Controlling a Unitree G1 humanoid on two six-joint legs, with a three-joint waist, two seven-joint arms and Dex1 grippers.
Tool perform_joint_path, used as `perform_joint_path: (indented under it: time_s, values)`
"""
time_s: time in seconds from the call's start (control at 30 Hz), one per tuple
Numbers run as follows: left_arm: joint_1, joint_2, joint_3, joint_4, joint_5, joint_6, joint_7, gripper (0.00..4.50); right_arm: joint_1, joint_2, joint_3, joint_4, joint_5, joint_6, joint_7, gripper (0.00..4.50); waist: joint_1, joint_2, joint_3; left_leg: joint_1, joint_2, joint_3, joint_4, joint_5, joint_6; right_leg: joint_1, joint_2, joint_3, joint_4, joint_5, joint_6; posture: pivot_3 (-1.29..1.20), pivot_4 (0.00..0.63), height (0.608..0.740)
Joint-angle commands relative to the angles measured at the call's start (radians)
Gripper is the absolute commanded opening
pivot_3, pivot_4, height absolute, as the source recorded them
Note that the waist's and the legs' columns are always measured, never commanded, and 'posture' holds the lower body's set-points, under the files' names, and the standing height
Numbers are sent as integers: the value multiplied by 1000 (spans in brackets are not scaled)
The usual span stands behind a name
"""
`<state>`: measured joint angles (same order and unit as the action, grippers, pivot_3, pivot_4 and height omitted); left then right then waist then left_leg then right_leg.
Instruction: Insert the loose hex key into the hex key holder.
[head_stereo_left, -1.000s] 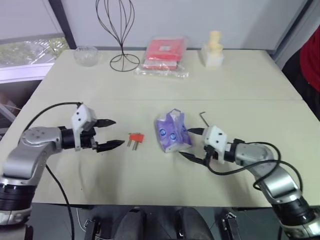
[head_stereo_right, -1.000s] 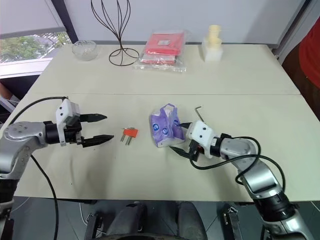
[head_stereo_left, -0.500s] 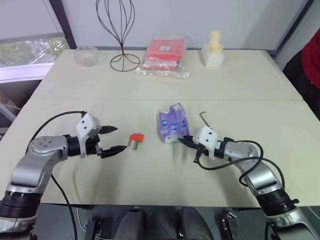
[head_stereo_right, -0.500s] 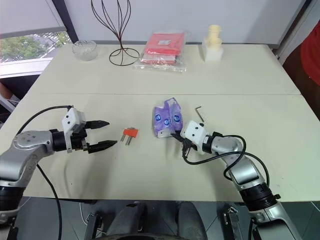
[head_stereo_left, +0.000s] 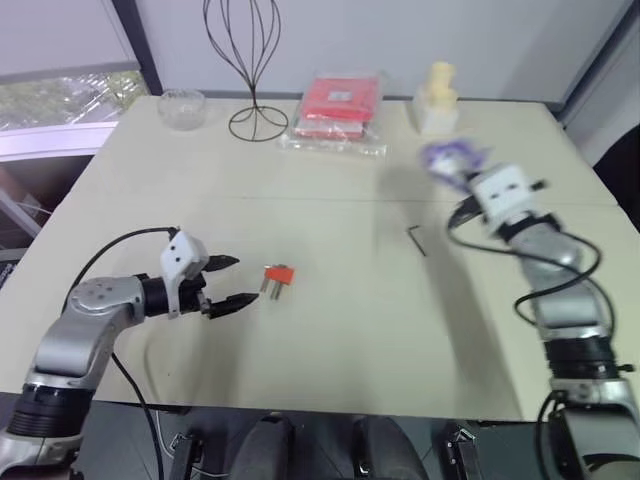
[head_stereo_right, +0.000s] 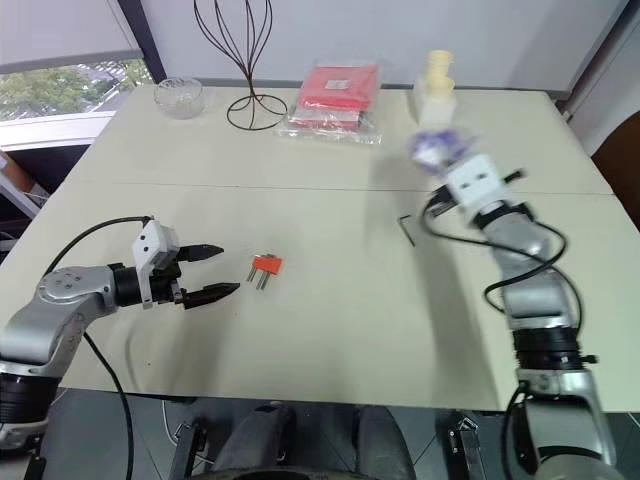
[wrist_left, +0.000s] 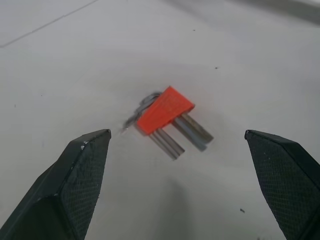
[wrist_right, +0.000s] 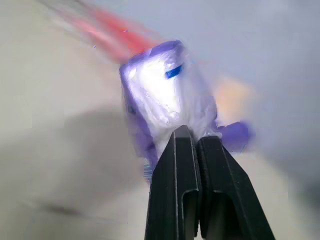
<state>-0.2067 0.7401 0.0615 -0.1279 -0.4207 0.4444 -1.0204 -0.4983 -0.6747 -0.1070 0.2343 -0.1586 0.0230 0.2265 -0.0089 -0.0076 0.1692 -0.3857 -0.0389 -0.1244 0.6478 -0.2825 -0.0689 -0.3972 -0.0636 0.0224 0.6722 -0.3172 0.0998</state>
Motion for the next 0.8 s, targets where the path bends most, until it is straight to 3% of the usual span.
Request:
perform_joint_path:
  time_s: [0.03, 0.23, 0.27, 0.37, 0.57, 0.6, 0.8]
  values:
    - [-25, -5, -4, -11, 7, -24, 1, 4500, -23, -33, 18, 108, -90, -83, -83, 32, -10, 0, 0, 0, 0, 3, -1, 0, 0, -1, 0, 0, 0, 0, 0, 0, 150, 740]
    - [-27, -15, -5, -16, 11, -21, 9, 4500, -59, -76, 63, 301, -172, -125, -149, 32, -40, 1, 0, 1, 1, 10, 1, -3, 5, -2, 1, 4, 3, 0, 0, 0, 150, 740]
    - [-23, -16, -5, -20, 11, -21, 11, 4500, -61, -75, 64, 320, -169, -134, -150, 269, -42, 1, 0, 2, 1, 10, 1, -3, 6, -2, 1, 5, 4, 0, 0, 0, 150, 740]
    - [-11, -18, -3, -37, 9, -15, 17, 4500, -58, -80, 66, 352, -166, -141, -141, 1134, -43, 1, 0, 3, 2, 10, 1, -3, 6, -3, 1, 5, 7, 0, 0, 0, 150, 740]
    - [-1, -14, 1, -40, 5, -14, 21, 4500, -23, -84, 54, 319, -151, -101, -114, 4249, -36, 1, 0, 3, 3, 10, 1, -3, 6, -3, 1, 5, 7, 0, 0, 0, 150, 740]
    - [0, -14, 2, -40, 5, -15, 21, 4500, -6, -84, 49, 290, -150, -79, -109, 4438, -35, 1, 0, 3, 3, 10, 1, -3, 6, -2, 1, 5, 7, 0, 0, 0, 150, 740]
    - [-5, -8, 16, -26, 0, -14, 17, 4500, 161, -79, -30, -45, -118, 47, -67, 4438, -31, 1, 0, 2, 3, 9, 1, -3, 6, -2, 0, 5, 7, 0, 0, 0, 150, 740]
